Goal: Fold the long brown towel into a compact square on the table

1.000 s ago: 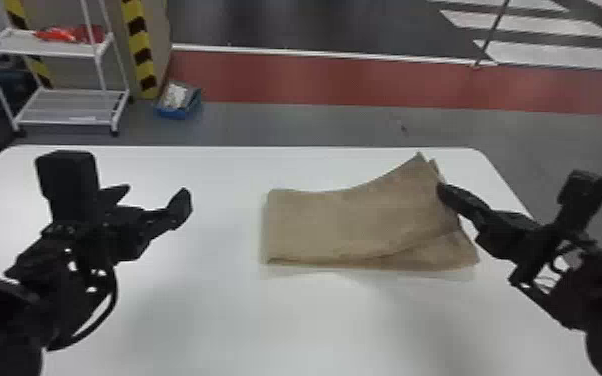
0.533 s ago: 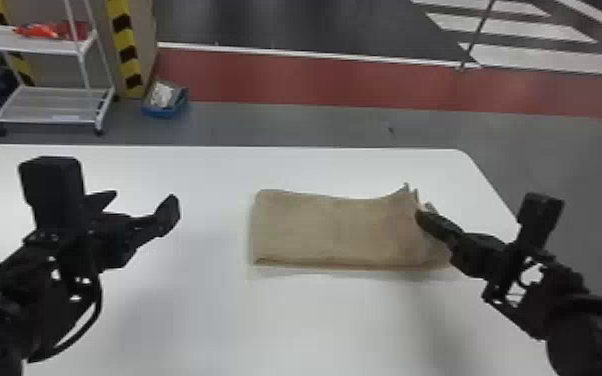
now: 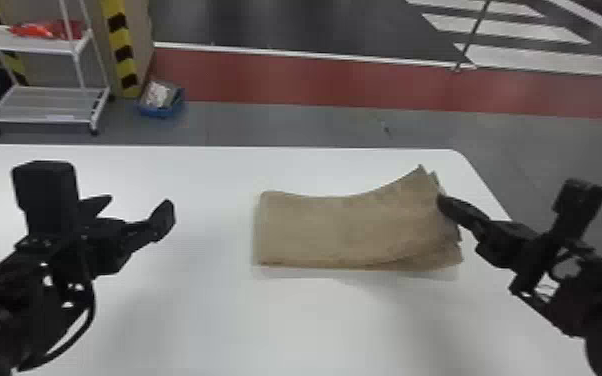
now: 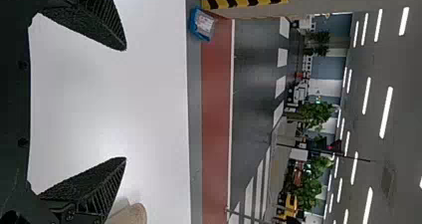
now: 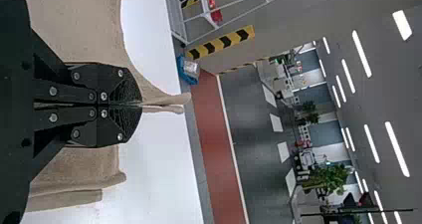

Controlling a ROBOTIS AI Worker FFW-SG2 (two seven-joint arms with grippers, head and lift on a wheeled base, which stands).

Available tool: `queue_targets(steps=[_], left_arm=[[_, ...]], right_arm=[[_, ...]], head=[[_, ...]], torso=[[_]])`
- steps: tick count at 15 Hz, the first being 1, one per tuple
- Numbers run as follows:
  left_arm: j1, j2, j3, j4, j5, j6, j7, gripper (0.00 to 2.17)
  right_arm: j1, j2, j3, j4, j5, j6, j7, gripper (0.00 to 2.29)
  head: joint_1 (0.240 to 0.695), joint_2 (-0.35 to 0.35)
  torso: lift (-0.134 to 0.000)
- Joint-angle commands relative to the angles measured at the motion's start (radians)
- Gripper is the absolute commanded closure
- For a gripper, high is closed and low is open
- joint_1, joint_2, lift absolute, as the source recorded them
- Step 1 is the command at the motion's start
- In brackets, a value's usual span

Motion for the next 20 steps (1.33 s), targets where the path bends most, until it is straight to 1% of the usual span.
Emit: queue_targets(steps=[1, 3, 5, 6, 8, 10, 11, 12, 16, 19, 20], left_arm=[[0.0, 0.001, -0.002, -0.001, 0.0, 0.002, 0.0, 0.1], [0.004, 0.001, -0.001, -0.001, 0.0, 0.005, 0.002, 0.1], [0.005, 0.001, 0.002, -0.001, 0.0, 0.008, 0.002, 0.1], [0.005, 0.001, 0.002, -0.001, -0.001, 0.014, 0.002, 0.1], [0.002, -0.001, 0.002, 0.0, -0.009, 0.017, 0.002, 0.1], [-0.003, -0.005, 0.001, 0.0, -0.014, 0.023, 0.0, 0.1], [-0.004, -0.005, 0.002, 0.0, -0.014, 0.026, 0.0, 0.1], [-0.006, -0.004, 0.004, 0.0, -0.014, 0.026, 0.0, 0.1], [-0.001, -0.001, 0.005, 0.002, -0.015, 0.026, -0.001, 0.1], [0.002, 0.002, 0.005, 0.002, -0.018, 0.026, -0.001, 0.1], [0.002, 0.002, 0.008, 0.002, -0.02, 0.026, -0.001, 0.1]], right_arm=[[-0.013, 0.005, 0.017, 0.065, 0.039, -0.003, 0.0, 1.14], [-0.022, 0.008, 0.034, 0.091, 0.043, -0.018, 0.003, 1.14], [-0.026, 0.008, 0.035, 0.085, 0.043, -0.015, 0.006, 1.14], [-0.02, 0.006, 0.032, 0.063, 0.031, -0.015, 0.009, 1.13], [-0.005, 0.008, 0.005, 0.002, 0.005, -0.018, 0.015, 1.14], [-0.017, -0.001, -0.032, -0.007, -0.033, -0.015, 0.012, 1.14], [-0.02, -0.009, -0.037, -0.001, -0.032, -0.015, 0.012, 1.14], [-0.022, -0.014, -0.037, 0.02, -0.024, -0.018, 0.014, 1.14], [-0.066, -0.012, -0.009, 0.164, 0.036, -0.058, 0.023, 1.14], [-0.073, -0.011, -0.009, 0.198, 0.042, -0.061, 0.032, 1.13], [-0.069, -0.011, -0.014, 0.2, 0.043, -0.061, 0.032, 1.07]], head=[[0.695, -0.192], [0.695, -0.198], [0.695, -0.197], [0.695, -0.193], [0.695, -0.188], [0.695, -0.184], [0.695, -0.189], [0.695, -0.195], [0.695, -0.216], [0.695, -0.222], [0.695, -0.223]], torso=[[-0.128], [-0.128], [-0.128], [-0.128], [-0.128], [-0.128], [-0.128], [-0.128], [-0.128], [-0.128], [-0.128]])
